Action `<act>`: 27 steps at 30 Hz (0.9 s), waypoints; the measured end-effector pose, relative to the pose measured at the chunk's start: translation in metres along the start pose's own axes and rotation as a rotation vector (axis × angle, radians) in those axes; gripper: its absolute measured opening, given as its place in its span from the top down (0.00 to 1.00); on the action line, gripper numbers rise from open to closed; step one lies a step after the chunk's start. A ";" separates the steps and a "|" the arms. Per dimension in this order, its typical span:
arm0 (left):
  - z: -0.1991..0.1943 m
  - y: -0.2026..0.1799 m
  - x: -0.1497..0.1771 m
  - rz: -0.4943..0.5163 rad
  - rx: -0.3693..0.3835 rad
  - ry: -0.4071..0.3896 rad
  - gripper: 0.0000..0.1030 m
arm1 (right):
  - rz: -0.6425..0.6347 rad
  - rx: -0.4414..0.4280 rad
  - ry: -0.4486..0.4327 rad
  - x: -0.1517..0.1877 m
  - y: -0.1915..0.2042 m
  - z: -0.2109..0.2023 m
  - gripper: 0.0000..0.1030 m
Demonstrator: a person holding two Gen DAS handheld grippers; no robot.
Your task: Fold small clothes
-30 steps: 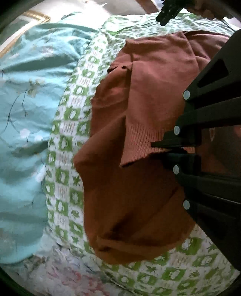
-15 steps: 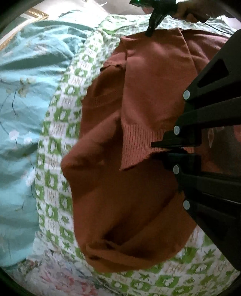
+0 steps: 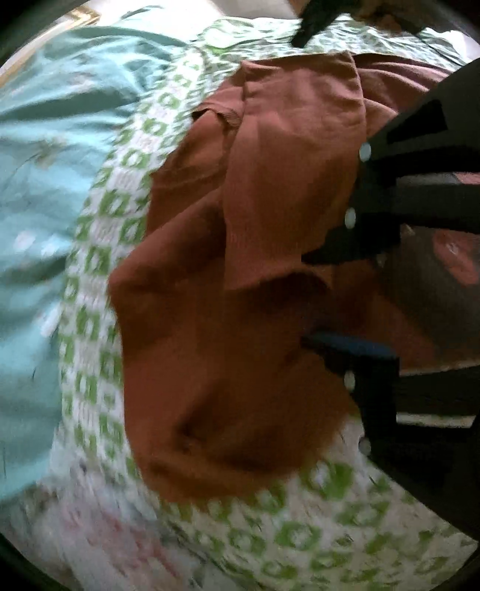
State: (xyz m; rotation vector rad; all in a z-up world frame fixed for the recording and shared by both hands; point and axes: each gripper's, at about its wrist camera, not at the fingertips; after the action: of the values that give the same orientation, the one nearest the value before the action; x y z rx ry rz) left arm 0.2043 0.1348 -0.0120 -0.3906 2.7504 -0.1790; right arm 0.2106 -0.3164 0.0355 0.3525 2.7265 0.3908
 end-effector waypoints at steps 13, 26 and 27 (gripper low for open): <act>-0.012 0.086 -0.003 -0.241 -0.080 -0.037 0.26 | -0.136 -0.149 0.174 0.083 0.079 0.015 0.66; -0.038 0.062 -0.022 -0.113 -0.100 -0.136 0.98 | -0.167 -0.173 0.180 0.092 0.097 0.010 0.66; -0.055 0.047 -0.020 -0.069 -0.076 -0.166 0.98 | -0.166 -0.177 0.171 0.090 0.096 0.009 0.66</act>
State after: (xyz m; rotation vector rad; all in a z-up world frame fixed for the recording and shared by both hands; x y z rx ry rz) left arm 0.1906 0.1898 0.0375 -0.4980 2.5880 -0.0561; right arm 0.1510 -0.1987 0.0292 0.0469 2.8310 0.6356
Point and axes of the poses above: each gripper's, at about its wrist camera, not at the fingertips, and z roughly the way its jaws point, y to its left, x to its underside, and after that the axes turned 8 degrees about y, right-handed
